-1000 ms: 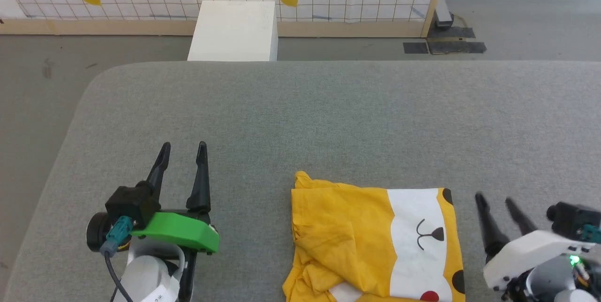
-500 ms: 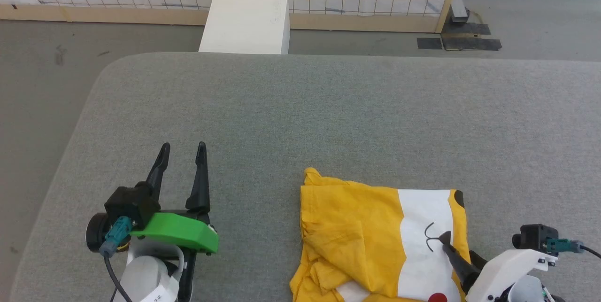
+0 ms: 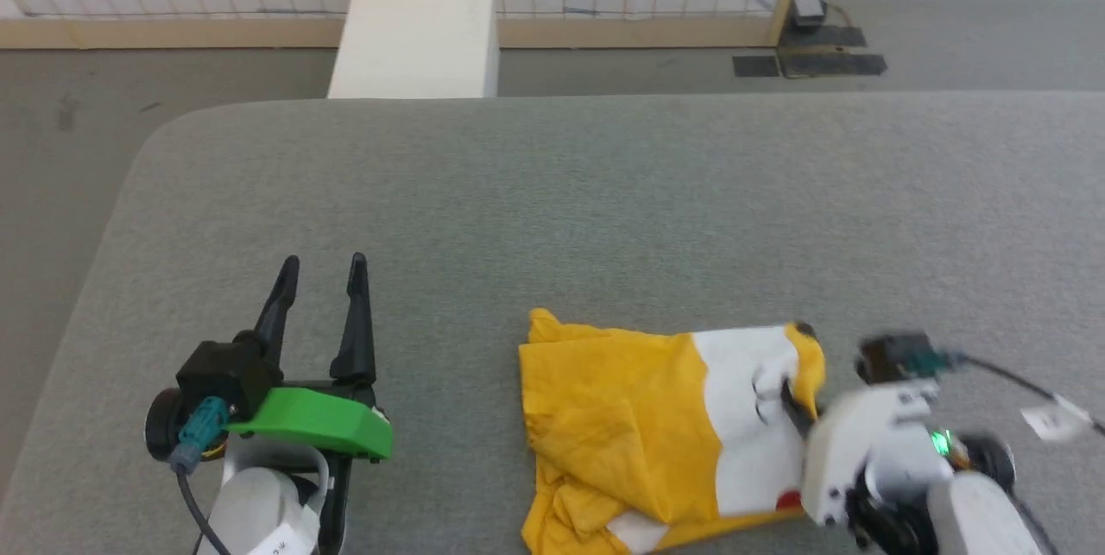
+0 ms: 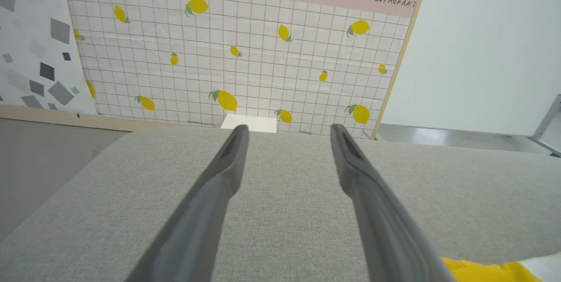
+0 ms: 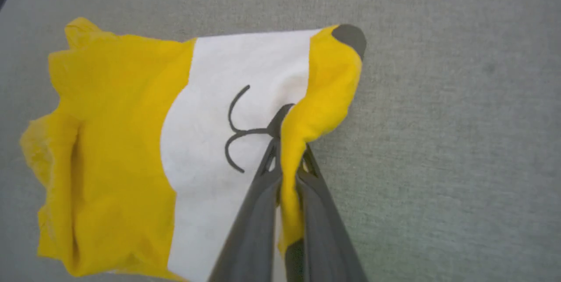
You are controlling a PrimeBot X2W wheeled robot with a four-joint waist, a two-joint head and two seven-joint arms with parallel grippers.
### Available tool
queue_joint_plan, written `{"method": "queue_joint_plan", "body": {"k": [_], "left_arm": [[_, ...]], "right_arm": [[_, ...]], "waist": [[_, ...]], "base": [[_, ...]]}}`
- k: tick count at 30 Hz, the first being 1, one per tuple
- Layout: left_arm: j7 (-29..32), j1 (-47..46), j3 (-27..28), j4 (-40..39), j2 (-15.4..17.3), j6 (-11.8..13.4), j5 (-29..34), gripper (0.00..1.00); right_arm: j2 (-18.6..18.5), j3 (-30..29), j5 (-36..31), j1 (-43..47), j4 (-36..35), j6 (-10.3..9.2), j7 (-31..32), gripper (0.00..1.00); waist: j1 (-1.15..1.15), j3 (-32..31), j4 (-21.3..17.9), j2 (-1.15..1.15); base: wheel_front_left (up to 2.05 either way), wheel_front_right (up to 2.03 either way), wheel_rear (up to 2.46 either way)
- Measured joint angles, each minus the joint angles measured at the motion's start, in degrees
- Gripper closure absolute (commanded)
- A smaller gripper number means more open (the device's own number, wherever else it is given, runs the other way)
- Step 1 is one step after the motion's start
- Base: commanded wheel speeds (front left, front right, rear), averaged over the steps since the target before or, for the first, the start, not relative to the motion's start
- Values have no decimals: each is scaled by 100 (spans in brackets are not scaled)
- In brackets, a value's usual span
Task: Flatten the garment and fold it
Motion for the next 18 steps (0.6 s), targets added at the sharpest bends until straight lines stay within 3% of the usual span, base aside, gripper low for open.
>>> {"method": "queue_joint_plan", "body": {"k": [4, 11, 14, 18], "left_arm": [[0, -13, 75, -124, -1, 1, 10, 0], [-1, -212, 42, -281, 11, -2, 113, 0], [-4, -378, -30, -343, 43, -10, 164, 0], [-4, -646, -144, -427, 165, -26, 209, 0]], "right_arm": [[-182, 590, -1060, -631, -498, 2, 229, 100], [-1413, 1658, -1526, -1841, -309, 4, 27, 100], [-1882, 1802, -1596, -2359, 20, 3, -240, 100], [-2275, 1502, -1675, -2895, 583, 3, -590, 100]], "waist": [[0, 88, -293, 0], [0, 324, -944, 0], [0, 478, -1211, 0], [0, 805, -1481, 0]], "base": [[0, 0, 0], [0, 0, 0], [0, 0, 0], [0, 0, 0]]}}
